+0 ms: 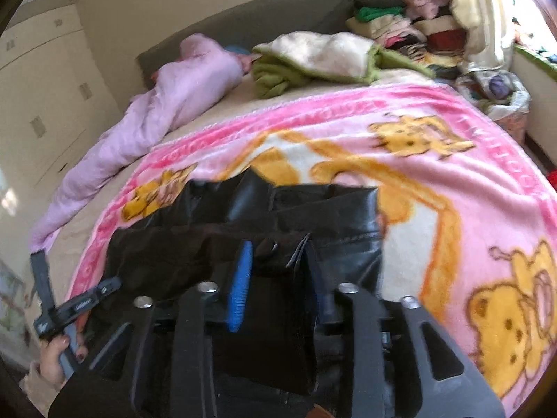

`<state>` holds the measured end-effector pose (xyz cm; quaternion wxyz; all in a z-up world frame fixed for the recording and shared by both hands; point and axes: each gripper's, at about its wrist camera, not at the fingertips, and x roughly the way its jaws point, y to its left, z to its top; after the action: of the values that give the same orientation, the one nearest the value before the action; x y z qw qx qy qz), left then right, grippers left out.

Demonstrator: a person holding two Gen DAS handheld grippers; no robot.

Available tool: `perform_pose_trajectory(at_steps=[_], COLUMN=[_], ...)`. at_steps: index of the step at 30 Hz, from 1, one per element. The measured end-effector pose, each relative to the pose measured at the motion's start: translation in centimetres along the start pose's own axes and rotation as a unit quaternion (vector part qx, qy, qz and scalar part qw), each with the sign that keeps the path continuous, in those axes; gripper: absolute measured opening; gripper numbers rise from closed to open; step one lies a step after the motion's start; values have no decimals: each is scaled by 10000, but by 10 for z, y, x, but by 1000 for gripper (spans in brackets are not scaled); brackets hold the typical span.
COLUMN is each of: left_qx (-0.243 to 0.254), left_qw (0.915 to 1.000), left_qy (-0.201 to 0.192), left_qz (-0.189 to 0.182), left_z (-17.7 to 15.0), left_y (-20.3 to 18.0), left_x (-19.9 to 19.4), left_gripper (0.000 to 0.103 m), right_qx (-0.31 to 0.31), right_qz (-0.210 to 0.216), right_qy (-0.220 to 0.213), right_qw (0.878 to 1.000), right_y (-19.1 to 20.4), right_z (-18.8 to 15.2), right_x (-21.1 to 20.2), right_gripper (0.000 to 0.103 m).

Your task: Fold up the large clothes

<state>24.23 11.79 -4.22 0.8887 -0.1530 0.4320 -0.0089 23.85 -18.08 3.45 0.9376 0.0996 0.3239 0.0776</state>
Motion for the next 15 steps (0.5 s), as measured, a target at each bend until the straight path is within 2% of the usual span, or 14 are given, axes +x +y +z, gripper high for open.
perform_pose_trajectory(at_steps=[3, 5, 8, 10, 12, 15], left_qx=[18, 35, 43, 38, 37, 45], left_qw=[10000, 10000, 10000, 10000, 10000, 10000], left_qy=[4, 7, 9, 10, 11, 9], left_qz=[5, 10, 7, 5, -7, -5], left_z=[-1, -1, -1, -1, -1, -2], left_y=[-1, -1, -1, -2, -2, -2], left_x=[0, 0, 1, 1, 1, 1], left_gripper=[30, 30, 30, 30, 30, 30], right_qx=[-13, -244, -635, -796, -918, -989], right_qz=[-6, 326, 714, 745, 619, 214], right_qy=[-241, -141, 198, 544, 752, 1026], right_qw=[9997, 9991, 9952, 9926, 9910, 9896], right_y=[4, 17, 41, 55, 62, 61], right_z=[6, 10, 10, 6, 1, -9], right_x=[-6, 0, 21, 42, 60, 86], right_gripper=[38, 16, 15, 15, 15, 15])
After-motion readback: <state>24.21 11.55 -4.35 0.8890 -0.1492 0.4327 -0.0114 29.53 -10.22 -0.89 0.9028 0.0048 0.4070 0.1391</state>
